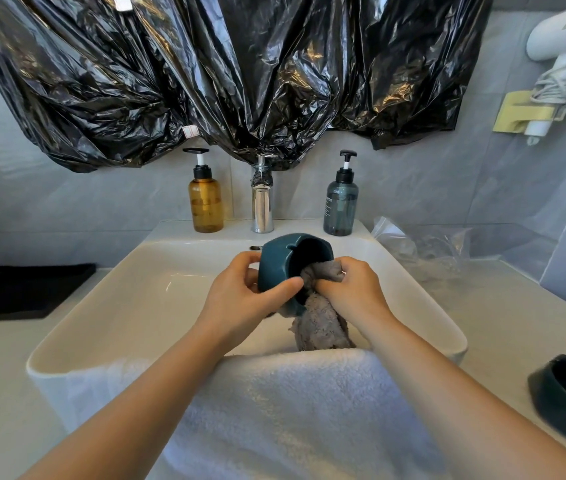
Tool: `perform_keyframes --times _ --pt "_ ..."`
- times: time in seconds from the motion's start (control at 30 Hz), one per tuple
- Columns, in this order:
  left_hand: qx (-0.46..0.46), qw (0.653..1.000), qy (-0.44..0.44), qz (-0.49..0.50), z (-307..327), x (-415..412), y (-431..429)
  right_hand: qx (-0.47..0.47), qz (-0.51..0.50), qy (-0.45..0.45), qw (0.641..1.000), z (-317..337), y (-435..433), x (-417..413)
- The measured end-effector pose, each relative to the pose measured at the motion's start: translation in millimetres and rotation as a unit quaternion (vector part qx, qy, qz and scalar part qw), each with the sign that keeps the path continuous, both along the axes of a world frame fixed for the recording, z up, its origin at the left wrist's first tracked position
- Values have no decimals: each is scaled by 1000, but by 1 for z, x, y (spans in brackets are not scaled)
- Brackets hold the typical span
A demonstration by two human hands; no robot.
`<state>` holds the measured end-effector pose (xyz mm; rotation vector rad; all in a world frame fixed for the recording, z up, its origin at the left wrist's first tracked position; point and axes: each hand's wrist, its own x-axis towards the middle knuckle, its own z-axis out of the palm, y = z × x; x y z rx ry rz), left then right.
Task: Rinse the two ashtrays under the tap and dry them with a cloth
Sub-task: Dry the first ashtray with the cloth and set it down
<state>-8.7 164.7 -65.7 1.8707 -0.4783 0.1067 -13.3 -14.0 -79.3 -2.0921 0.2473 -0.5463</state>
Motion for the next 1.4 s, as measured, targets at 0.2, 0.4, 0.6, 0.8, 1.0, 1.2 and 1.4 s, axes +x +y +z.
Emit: perform_keyframes --times 0.2,0.4,0.6,0.8,1.0,1.2,1.4 --pt "52 997 -49 23 -2 1 -4 13 16 12 1000 -1 2 0" --pt "80 993 -72 55 -1 1 -1 -135 -6 -16 991 1 6 -2" --pt "7 1000 -10 11 1 0 -1 -7 5 -1 1000 2 2 -2" --pt "34 999 -39 16 -3 2 -4 6 2 19 1000 0 5 0" --pt "68 994 -58 59 -3 4 -1 -167 -12 -12 986 3 8 -6" --pt "-1 1000 -9 12 -3 4 -1 -52 0 -12 999 0 4 -3" --pt "-15 1000 -21 7 -1 4 -4 -13 1 -19 1000 0 6 -3"
